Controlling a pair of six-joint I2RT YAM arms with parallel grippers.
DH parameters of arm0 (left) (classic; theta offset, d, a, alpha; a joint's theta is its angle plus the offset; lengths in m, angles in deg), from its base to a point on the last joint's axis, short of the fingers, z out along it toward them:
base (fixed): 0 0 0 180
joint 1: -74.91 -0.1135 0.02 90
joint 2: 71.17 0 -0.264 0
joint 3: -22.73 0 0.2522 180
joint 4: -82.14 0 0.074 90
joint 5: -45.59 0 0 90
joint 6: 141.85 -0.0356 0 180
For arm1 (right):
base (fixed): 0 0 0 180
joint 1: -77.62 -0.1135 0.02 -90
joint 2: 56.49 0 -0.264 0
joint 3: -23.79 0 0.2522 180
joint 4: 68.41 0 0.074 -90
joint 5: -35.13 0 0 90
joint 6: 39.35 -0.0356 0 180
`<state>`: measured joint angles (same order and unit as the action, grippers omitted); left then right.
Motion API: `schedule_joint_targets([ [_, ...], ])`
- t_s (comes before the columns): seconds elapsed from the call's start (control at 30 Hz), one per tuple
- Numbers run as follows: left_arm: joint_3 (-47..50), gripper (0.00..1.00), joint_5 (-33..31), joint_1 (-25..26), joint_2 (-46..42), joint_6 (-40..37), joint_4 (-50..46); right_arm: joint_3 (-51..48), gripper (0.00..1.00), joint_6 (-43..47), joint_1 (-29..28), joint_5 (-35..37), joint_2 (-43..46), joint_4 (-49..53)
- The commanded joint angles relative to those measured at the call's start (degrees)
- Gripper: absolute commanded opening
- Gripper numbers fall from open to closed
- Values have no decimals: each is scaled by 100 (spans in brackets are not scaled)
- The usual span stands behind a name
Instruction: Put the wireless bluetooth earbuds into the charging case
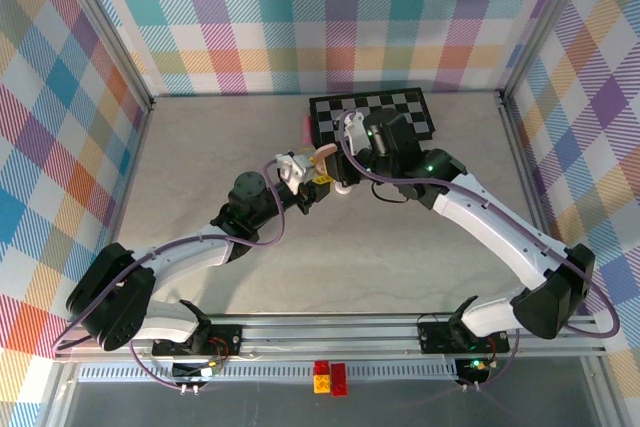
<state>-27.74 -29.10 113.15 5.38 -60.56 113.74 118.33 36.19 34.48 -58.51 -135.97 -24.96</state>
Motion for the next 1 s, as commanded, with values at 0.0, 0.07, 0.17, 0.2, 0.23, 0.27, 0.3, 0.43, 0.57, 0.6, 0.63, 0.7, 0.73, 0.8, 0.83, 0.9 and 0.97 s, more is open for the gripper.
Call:
schedule_joint_targets([
  [0.0, -197, 33, -20, 43, -93, -96, 169, 296, 19, 115, -55, -49, -83, -165],
  [0.07, -172, 33, -12, 44, -121, -96, 172, 336, 19, 131, -64, -49, -144, -172],
  [0.17, -153, 33, -28, 42, -163, -96, 180, 376, 19, 163, -73, -6, -231, -148],
  [0.2, -152, 33, -28, 43, -167, -95, 180, 395, 19, 188, -70, 10, -257, -132],
  [0.23, -152, 33, -41, 43, -176, -96, 172, 419, 19, 222, -73, 42, -292, -93],
  [0.27, -152, 33, -59, 39, -191, -87, 157, 442, 19, 246, -72, 96, -320, -53],
  [0.3, -144, 33, -79, 43, -208, -87, 150, 457, 19, 278, -72, 124, -339, -35],
  [0.43, -135, 33, -91, 45, -270, -47, 124, 462, 19, 320, -73, 162, -392, 19],
  [0.57, -170, 33, -33, 37, -257, 5, 99, 457, 19, 324, -72, 111, -436, 40],
  [0.6, -179, 33, -41, 43, -256, 9, 104, 459, 19, 313, -72, 100, -445, 37],
  [0.63, -179, 33, -50, 43, -251, 16, 103, 463, 19, 304, -72, 79, -454, 27],
  [0.7, -179, 33, -71, 43, -246, 34, 113, 450, 19, 271, -72, 15, -455, 24],
  [0.73, -186, 33, -88, 43, -227, 44, 123, 446, 19, 253, -73, -12, -454, 16],
  [0.8, -212, 33, -139, 43, -225, 62, 111, 421, 19, 216, -77, -53, -447, 14],
  [0.83, -220, 33, -166, 43, -212, 79, 98, 399, 19, 199, -80, -73, -445, 19],
  [0.9, -244, 33, -208, 43, -220, 95, 95, 337, 19, 164, -81, -109, -421, 16],
  [0.97, -266, 33, -221, 41, -194, 111, 95, 292, 19, 129, -90, -154, -410, 2],
])
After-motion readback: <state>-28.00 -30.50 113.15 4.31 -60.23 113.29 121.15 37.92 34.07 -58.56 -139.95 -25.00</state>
